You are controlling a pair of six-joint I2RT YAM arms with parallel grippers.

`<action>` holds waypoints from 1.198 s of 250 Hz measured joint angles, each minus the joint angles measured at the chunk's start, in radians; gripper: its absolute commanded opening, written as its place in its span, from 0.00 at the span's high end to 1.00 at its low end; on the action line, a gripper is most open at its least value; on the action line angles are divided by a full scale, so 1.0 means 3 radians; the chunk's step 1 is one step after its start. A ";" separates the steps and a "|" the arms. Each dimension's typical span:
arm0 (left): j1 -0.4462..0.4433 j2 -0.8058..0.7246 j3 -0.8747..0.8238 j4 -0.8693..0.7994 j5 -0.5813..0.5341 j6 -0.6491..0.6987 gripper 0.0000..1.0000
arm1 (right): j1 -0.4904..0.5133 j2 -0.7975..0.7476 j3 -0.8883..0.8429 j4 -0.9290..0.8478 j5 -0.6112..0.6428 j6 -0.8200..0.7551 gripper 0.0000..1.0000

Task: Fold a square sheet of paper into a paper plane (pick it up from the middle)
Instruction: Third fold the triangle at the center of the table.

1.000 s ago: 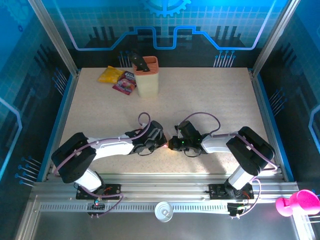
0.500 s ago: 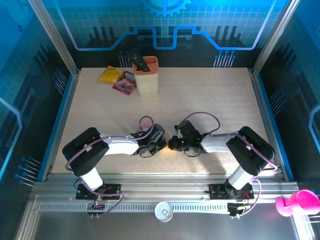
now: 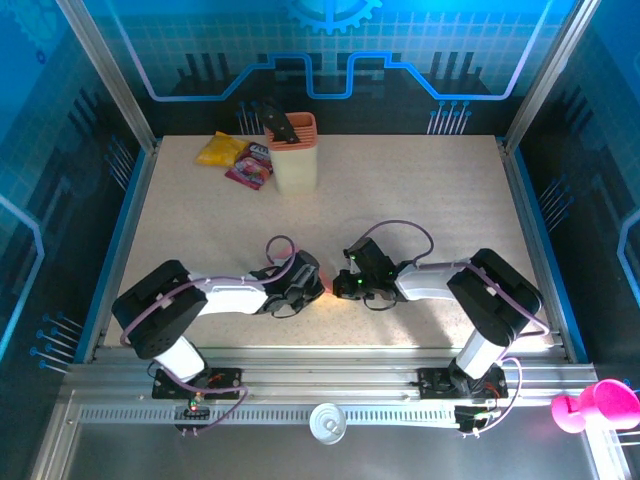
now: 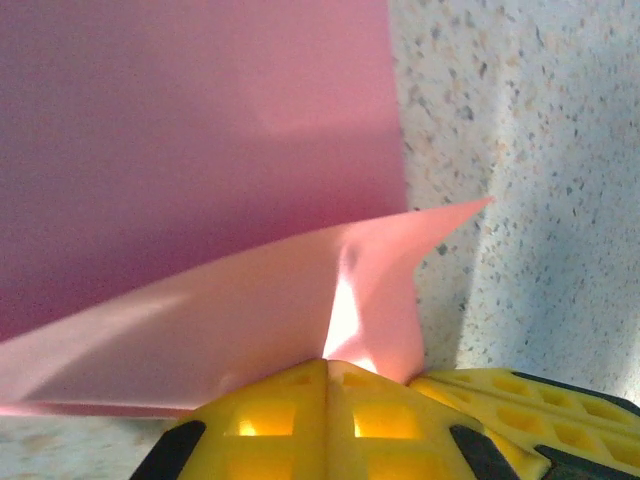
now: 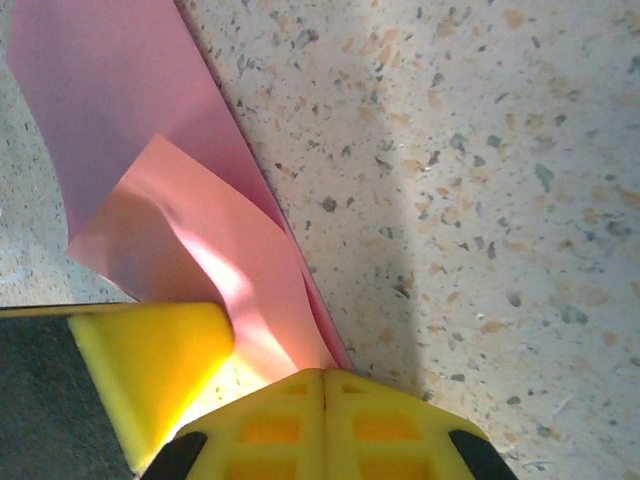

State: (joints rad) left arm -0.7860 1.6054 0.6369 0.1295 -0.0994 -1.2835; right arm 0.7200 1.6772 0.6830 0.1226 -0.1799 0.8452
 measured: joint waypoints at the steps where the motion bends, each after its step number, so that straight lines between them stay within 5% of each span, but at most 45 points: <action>1: 0.0004 -0.0003 -0.0003 0.0001 0.0000 0.0001 1.00 | 0.0000 0.0001 0.0000 0.0001 0.0000 0.0000 1.00; 171: 0.0882 -0.0783 -0.0815 0.0120 0.0182 0.0200 1.00 | 0.0045 0.0039 0.0034 0.0033 0.0052 0.0003 1.00; 218: 0.1138 -0.1162 -0.0857 -0.0354 0.0057 0.0467 1.00 | 0.0047 0.0037 0.0052 0.0005 0.0064 -0.0008 1.00; 300: 0.0865 -0.1214 -0.0242 -0.0559 0.0366 0.0940 1.00 | 0.0018 0.0037 0.0263 -0.0430 0.0142 -0.0409 1.00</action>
State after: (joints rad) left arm -0.5266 1.2411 0.5644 -0.0383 0.0105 -1.0016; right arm 0.7254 1.6882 0.7620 -0.0063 -0.1371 0.7223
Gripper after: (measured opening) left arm 0.052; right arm 0.061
